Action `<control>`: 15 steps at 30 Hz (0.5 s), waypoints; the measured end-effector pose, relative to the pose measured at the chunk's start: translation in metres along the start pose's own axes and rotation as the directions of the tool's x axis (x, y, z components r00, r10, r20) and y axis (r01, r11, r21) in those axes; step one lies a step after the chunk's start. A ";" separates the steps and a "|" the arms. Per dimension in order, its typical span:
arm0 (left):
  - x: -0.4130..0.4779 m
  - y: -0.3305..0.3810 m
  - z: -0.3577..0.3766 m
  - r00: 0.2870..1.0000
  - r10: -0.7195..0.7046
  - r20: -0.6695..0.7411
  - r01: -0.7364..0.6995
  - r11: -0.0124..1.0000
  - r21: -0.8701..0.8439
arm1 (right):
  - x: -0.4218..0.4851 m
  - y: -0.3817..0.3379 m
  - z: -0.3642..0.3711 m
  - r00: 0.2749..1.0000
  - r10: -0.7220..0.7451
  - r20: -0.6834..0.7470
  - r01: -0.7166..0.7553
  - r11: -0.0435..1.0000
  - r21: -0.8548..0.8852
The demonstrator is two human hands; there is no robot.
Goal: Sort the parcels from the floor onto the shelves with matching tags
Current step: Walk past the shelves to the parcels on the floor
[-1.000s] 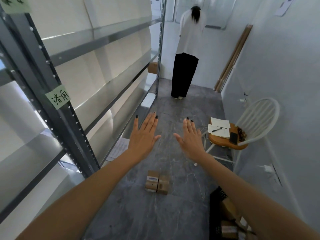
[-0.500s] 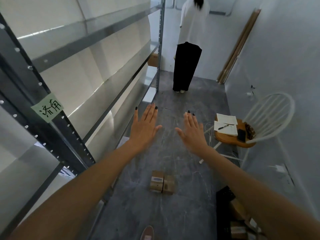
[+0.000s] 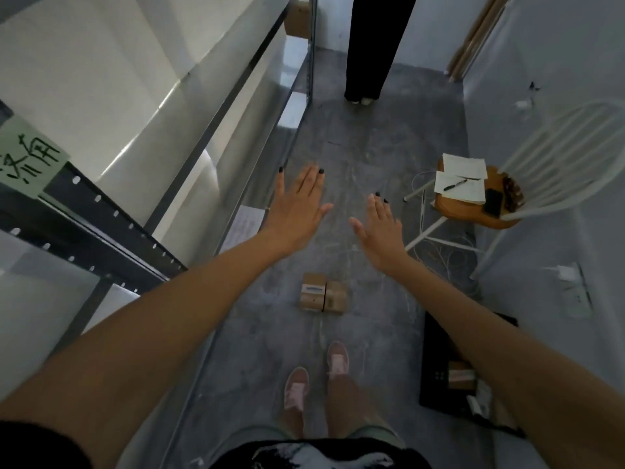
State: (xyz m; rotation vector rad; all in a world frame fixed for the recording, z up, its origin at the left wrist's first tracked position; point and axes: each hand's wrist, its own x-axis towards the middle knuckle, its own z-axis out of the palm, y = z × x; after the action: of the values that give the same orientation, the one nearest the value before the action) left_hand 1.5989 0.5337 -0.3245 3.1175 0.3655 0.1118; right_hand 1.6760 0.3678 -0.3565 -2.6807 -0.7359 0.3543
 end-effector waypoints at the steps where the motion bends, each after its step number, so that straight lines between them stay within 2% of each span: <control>1: 0.005 0.003 0.006 1.000 0.003 0.009 -0.003 1.000 -0.020 | 0.006 0.005 0.005 1.000 0.009 0.030 -0.009 1.000 0.001; 5: 0.035 0.013 0.025 0.998 -0.017 0.053 0.019 0.999 -0.040 | 0.035 0.018 0.015 0.991 0.039 0.125 -0.047 0.997 0.059; 8: 0.053 0.015 0.047 0.991 -0.055 0.122 0.060 0.997 -0.042 | 0.054 0.030 0.020 0.981 -0.012 0.195 -0.016 0.990 0.142; 10: 0.081 0.022 0.081 0.963 -0.117 0.242 0.138 0.988 -0.073 | 0.092 0.055 0.041 0.947 -0.027 0.319 -0.033 0.983 0.181; 13: 0.098 0.028 0.098 0.953 -0.131 0.272 0.166 0.980 -0.109 | 0.111 0.066 0.049 0.934 -0.004 0.358 -0.077 0.974 0.212; 15: 0.101 0.036 0.099 0.965 -0.111 0.236 0.150 0.977 -0.154 | 0.113 0.068 0.051 0.942 0.020 0.335 -0.114 0.958 0.262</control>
State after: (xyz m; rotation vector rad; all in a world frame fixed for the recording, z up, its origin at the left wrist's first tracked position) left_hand 1.7125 0.5224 -0.4159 2.8859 0.5237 -0.2002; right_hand 1.7849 0.3855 -0.4458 -2.4075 -0.6286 0.8741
